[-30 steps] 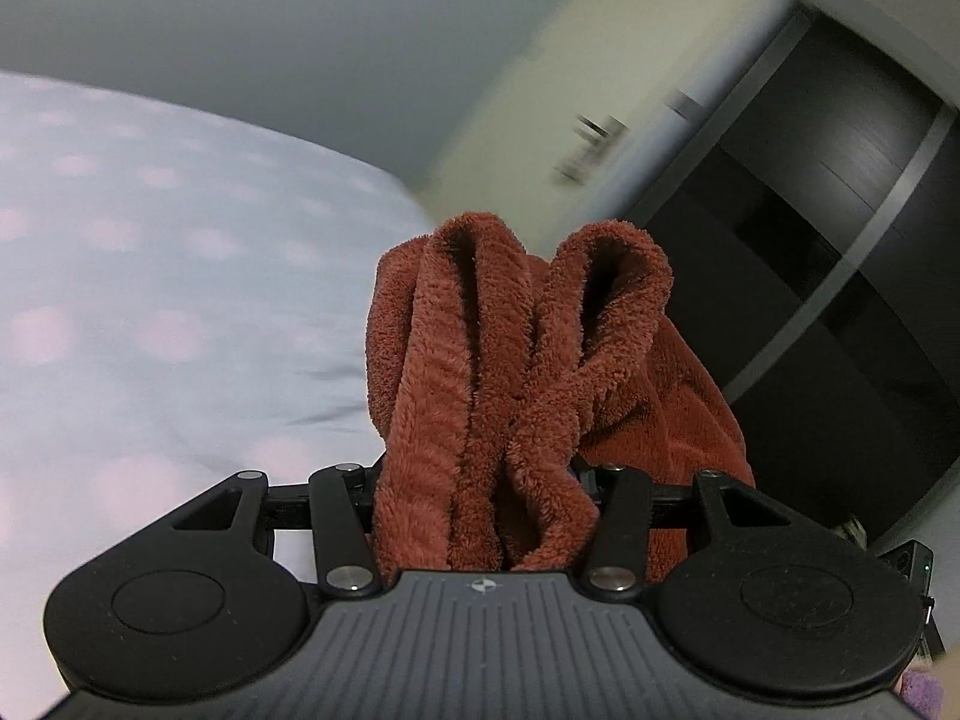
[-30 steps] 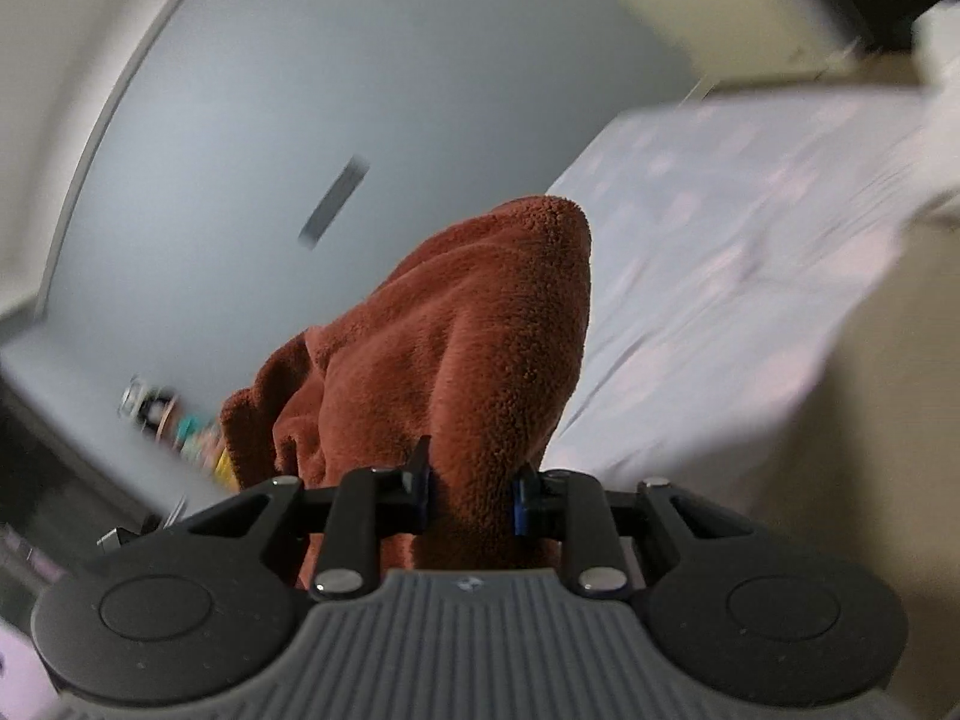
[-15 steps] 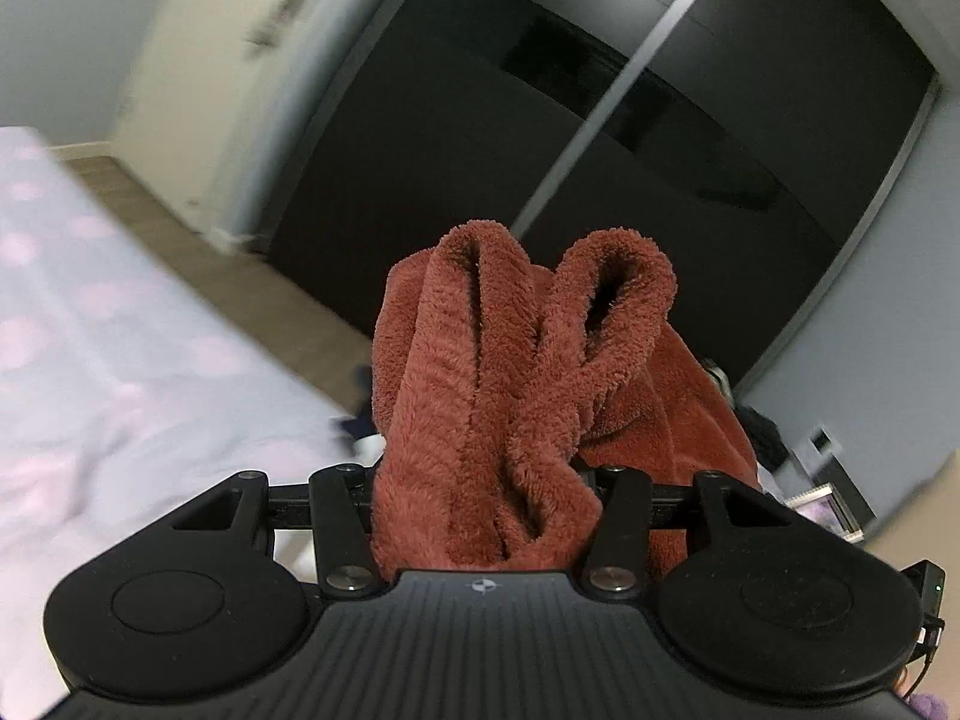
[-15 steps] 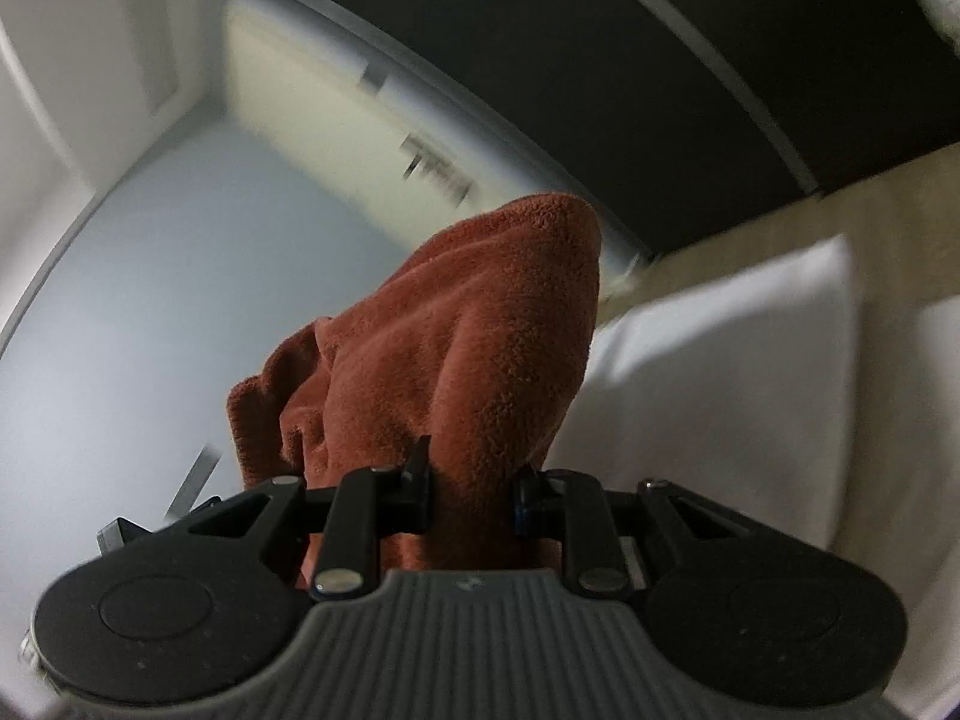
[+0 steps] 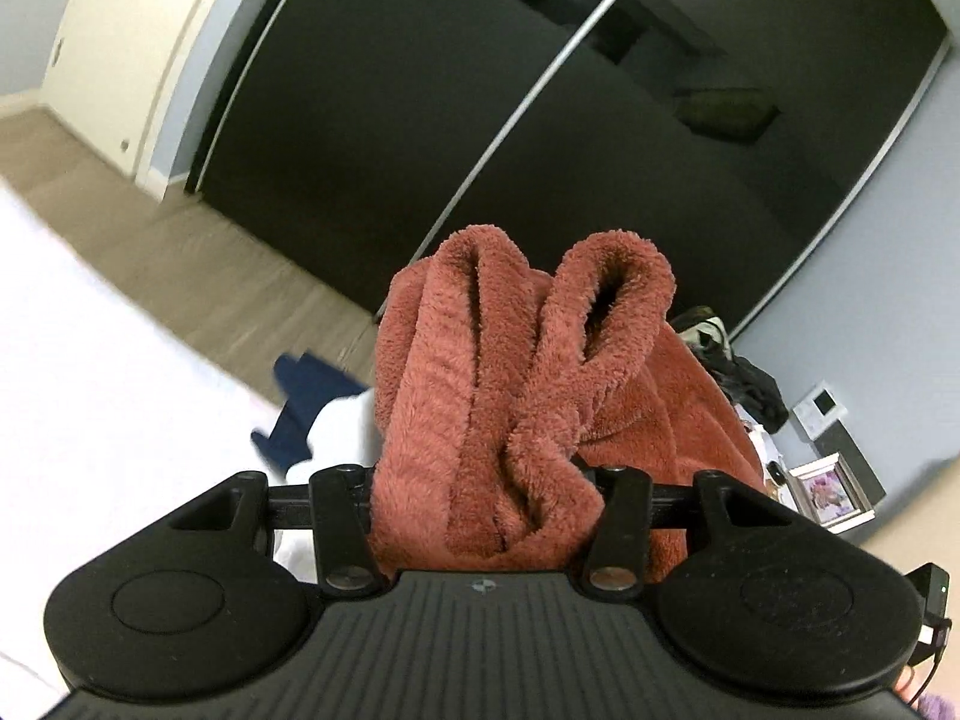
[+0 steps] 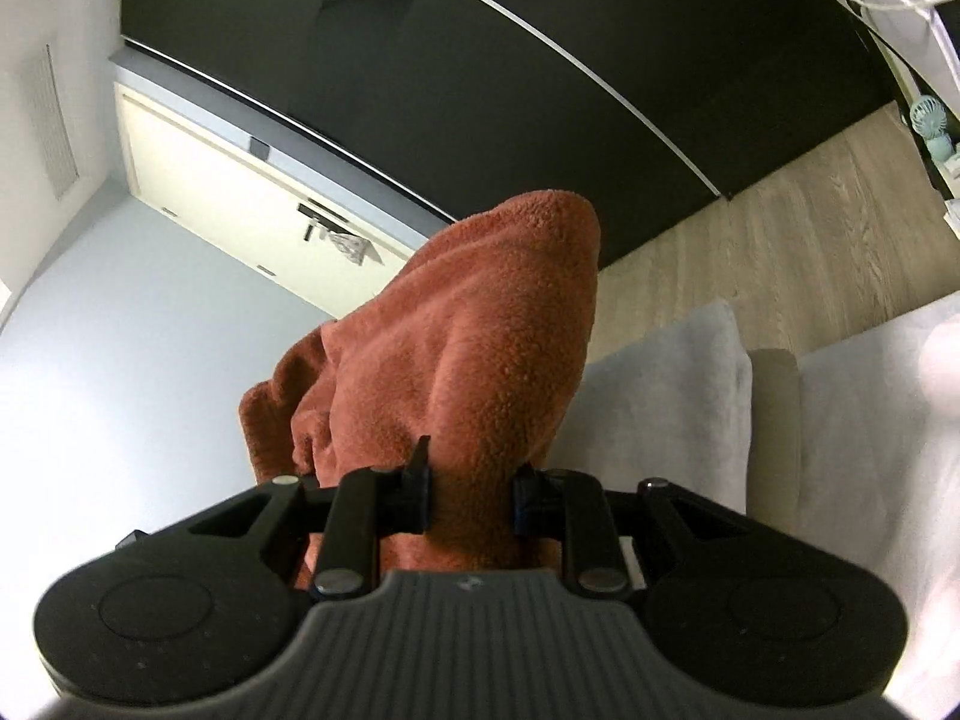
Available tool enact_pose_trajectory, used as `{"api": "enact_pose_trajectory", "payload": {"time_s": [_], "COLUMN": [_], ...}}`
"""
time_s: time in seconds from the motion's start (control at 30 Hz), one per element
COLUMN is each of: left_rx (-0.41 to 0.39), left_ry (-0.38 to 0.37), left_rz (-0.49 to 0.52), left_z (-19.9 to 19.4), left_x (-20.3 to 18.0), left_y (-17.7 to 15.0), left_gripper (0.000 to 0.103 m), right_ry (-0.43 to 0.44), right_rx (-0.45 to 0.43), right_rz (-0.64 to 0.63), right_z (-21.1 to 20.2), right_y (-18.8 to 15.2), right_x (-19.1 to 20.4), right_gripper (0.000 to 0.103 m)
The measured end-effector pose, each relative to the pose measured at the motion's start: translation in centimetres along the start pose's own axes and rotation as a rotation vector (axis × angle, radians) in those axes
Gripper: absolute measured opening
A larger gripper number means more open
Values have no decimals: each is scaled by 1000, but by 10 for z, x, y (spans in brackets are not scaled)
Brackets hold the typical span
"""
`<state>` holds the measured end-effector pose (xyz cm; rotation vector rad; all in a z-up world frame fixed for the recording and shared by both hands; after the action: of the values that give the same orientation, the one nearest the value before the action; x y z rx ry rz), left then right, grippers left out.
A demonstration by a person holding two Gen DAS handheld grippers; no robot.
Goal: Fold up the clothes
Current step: 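Carry the folded fleece with both grippers toward the white laundry stack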
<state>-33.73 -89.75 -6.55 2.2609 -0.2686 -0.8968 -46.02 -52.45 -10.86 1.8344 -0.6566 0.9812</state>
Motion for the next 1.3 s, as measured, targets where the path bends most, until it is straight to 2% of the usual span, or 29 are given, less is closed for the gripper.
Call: {"api": "enact_pose_trajectory", "payload": {"time_s": [0.17, 0.3, 0.43, 0.53, 0.73, 0.83, 0.93, 0.97, 1.0, 1.07, 1.1, 1.2, 1.3], "left_rx": [37, 68, 92, 92, 73, 9, -99, -125, -145, -149, -151, -161, -144], "left_ry": [10, 20, 19, 36, 149, 218, 259, 250, 240, 227, 231, 228, 220], "left_rz": [-81, -108, -171, -160, -128, -86, -45, -25, -4, 57, 85, 127, 132], "left_z": [25, 41, 43, 36, 11, -13, -45, -52, -58, -61, -59, -47, -23], "left_x": [35, 48, 63, 60, 47, 38, 26, 21, 16, 1, -6, -24, -28], "left_y": [-9, -14, -22, -19, -7, 6, 20, 24, 28, 35, 39, 40, 38], "left_gripper": [47, 48, 49, 52, 59, 59, 57, 57, 51, 45, 45, 45, 45], "right_ry": [-10, -19, -43, -41, -140, -193, -218, -227, -235, -251, -266, -313, -358], "right_rx": [1, 4, 11, 9, -6, -21, -60, -73, -86, -79, -77, -69, -62], "right_rz": [34, 18, 51, 66, -143, -266, -383, -422, -461, -534, -566, -631, -669], "right_z": [17, 26, 35, 34, 16, 4, -15, -21, -28, -26, -23, -24, -5], "right_y": [0, -8, -24, -26, -14, -6, -3, -3, -2, 0, 2, 7, 16], "right_x": [-31, -42, -64, -69, -38, -17, 4, 11, 18, 28, 32, 54, 55], "right_gripper": [25, 26, 27, 29, 45, 46, 46, 45, 44, 37, 32, 29, 26]}}
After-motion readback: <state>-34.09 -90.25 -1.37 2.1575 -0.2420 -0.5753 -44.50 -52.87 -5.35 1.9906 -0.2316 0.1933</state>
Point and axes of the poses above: each gripper's, at about its wrist camera, not at the fingertips, and z roughly the way its jaws point, x to its left, y to its top, the point moved 9 cm from there along z, roughly the way its jaws point, and after that the axes turned 4 degrees about y, right-handed, at the moved point
